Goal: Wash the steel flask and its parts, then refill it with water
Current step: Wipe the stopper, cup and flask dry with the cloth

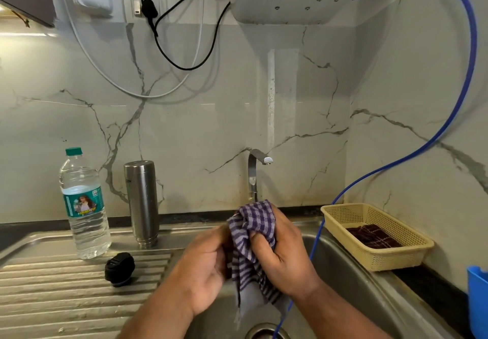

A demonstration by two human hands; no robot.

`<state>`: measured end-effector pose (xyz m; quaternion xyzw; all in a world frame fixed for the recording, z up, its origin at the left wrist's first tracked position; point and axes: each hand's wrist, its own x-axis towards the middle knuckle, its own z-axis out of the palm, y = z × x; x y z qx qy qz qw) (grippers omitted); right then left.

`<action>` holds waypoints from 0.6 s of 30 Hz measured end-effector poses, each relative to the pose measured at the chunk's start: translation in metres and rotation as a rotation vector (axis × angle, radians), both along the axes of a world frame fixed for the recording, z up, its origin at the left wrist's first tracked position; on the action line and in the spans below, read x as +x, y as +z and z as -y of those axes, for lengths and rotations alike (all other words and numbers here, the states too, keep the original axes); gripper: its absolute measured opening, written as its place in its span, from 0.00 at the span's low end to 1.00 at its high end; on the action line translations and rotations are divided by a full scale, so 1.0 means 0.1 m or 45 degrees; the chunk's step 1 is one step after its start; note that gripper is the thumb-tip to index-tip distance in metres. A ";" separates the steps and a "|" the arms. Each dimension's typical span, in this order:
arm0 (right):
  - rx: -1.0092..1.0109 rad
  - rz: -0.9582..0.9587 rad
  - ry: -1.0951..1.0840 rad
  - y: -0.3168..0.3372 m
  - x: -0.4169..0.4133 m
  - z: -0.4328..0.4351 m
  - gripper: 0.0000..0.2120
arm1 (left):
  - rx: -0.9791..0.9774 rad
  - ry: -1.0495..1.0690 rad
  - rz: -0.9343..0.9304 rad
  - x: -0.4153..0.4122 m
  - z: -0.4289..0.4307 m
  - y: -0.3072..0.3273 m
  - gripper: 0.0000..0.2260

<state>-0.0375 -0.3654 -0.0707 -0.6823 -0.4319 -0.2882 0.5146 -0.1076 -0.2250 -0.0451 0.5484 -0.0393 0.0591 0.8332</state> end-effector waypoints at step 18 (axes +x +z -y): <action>0.028 -0.367 -0.110 0.01 0.00 -0.03 0.11 | 0.090 0.091 0.056 0.03 0.03 -0.05 0.12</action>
